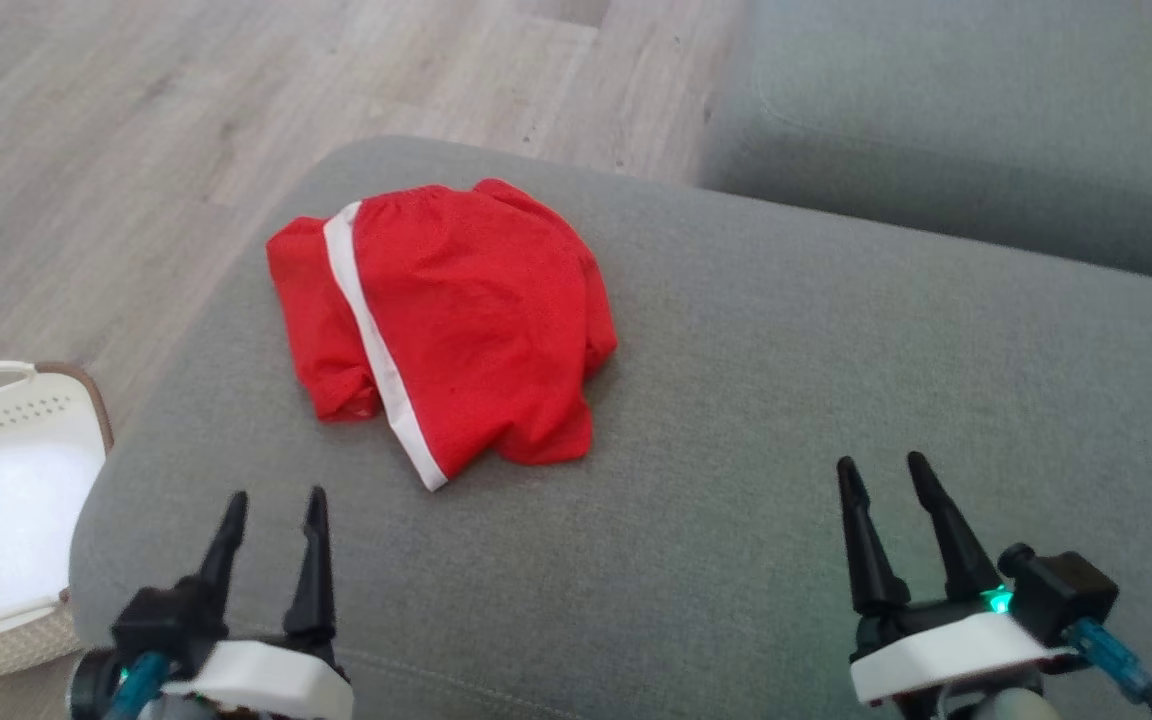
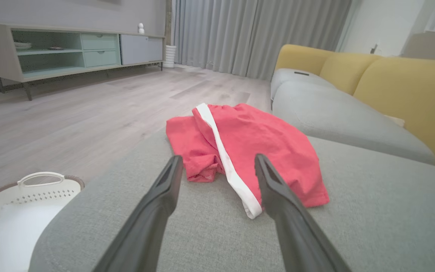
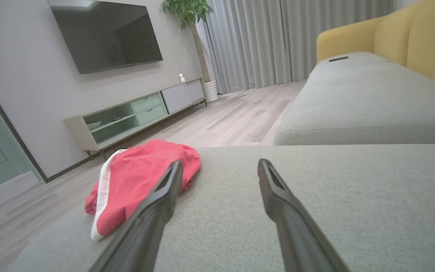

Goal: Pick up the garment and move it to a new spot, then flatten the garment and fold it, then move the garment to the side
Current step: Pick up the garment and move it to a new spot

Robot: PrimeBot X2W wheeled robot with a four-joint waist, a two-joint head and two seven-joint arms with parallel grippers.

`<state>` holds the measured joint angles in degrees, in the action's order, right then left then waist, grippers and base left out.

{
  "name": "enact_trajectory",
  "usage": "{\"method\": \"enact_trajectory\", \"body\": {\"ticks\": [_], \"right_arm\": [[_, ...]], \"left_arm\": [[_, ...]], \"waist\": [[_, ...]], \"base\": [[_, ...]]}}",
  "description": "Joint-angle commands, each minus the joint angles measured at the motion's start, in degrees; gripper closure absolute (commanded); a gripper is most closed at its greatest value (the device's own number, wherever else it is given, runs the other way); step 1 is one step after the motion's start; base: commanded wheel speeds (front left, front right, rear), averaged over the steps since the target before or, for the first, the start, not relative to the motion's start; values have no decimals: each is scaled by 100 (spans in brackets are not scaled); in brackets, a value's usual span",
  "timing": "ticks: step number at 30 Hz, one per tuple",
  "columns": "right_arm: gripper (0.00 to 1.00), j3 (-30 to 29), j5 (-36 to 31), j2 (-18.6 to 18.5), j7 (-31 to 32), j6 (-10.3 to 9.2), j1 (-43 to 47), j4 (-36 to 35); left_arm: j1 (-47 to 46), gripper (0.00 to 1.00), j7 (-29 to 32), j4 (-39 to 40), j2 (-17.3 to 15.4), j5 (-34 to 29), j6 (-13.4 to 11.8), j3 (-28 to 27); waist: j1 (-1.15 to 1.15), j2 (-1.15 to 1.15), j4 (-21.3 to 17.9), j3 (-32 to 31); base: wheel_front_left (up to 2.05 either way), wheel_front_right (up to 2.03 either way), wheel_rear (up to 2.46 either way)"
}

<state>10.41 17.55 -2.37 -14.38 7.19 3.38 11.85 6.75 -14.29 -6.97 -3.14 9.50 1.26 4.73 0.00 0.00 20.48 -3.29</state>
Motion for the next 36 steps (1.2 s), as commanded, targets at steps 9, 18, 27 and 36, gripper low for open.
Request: {"method": "enact_trajectory", "body": {"ticks": [9,18,27,36], "right_arm": [[0,-129,-301,-51,-62,30,-397,-214],[0,-179,-447,-51,-62,30,-705,-235],[0,-169,-472,-51,-62,30,-870,-233],[0,-172,-449,-51,-62,30,-916,-192]], "left_arm": [[-1395,0,94,-1322,-180,-265,467,336],[-2670,0,761,-2569,-407,-75,611,970],[-3339,0,912,-3525,-630,-47,621,1404],[-3584,100,631,-4084,-650,135,622,1538]], "waist": [[0,0,-337,669],[0,0,-575,1192],[0,0,-752,1428],[0,0,-816,1364]], "base": [[0,0,0],[0,0,0],[0,0,0],[0,0,0]]}}
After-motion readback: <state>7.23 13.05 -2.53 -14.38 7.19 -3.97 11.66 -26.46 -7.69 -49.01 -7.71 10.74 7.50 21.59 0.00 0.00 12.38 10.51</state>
